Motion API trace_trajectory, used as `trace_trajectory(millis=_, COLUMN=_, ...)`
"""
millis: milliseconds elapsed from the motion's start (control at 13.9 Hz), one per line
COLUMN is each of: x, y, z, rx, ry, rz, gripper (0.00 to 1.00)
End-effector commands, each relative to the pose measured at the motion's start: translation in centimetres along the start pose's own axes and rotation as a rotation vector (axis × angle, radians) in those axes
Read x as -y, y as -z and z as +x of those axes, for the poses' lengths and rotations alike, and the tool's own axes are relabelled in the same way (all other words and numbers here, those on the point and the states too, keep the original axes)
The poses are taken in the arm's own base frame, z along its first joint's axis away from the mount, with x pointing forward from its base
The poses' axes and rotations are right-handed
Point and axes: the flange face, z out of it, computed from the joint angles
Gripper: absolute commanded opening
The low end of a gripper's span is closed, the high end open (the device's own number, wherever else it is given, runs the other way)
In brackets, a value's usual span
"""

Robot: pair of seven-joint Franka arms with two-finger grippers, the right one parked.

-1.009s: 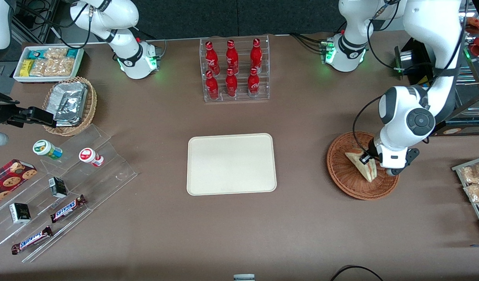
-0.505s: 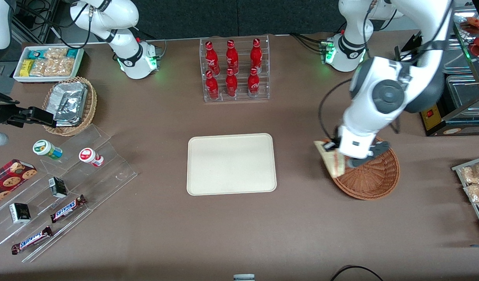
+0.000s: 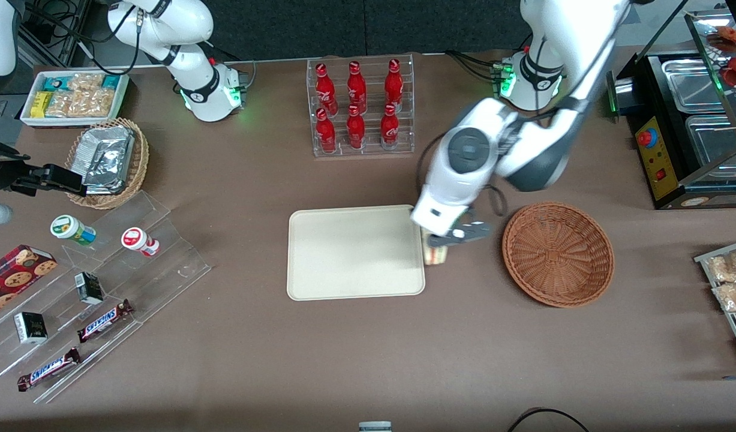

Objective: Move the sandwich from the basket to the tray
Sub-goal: 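Lift the sandwich and carry it with the left gripper over the tray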

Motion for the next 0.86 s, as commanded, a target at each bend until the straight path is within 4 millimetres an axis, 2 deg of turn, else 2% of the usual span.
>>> trace_trajectory(millis=0, x=-6.1, y=-4.0, z=-1.5, rx=-0.054, ry=0.018, rz=0.051, gripper=0.00)
trace_trajectory(millis=144, x=-8.8, y=-6.2, z=-3.3, rx=-0.071, ry=-0.007, rz=0.064, gripper=0.00)
trace_trajectory(millis=288, x=-9.9, y=-7.5, z=-3.6, rx=-0.081, ry=-0.020, rz=0.016, gripper=0.00)
trace_trajectory(millis=432, x=-11.6, y=-8.7, z=-5.4, rx=-0.086, ry=-0.058, rz=0.006, gripper=0.00)
trace_trajectory(millis=793, x=-12.4, y=-12.4, z=-4.5, rx=-0.116, ry=-0.042, rz=0.007, gripper=0.00)
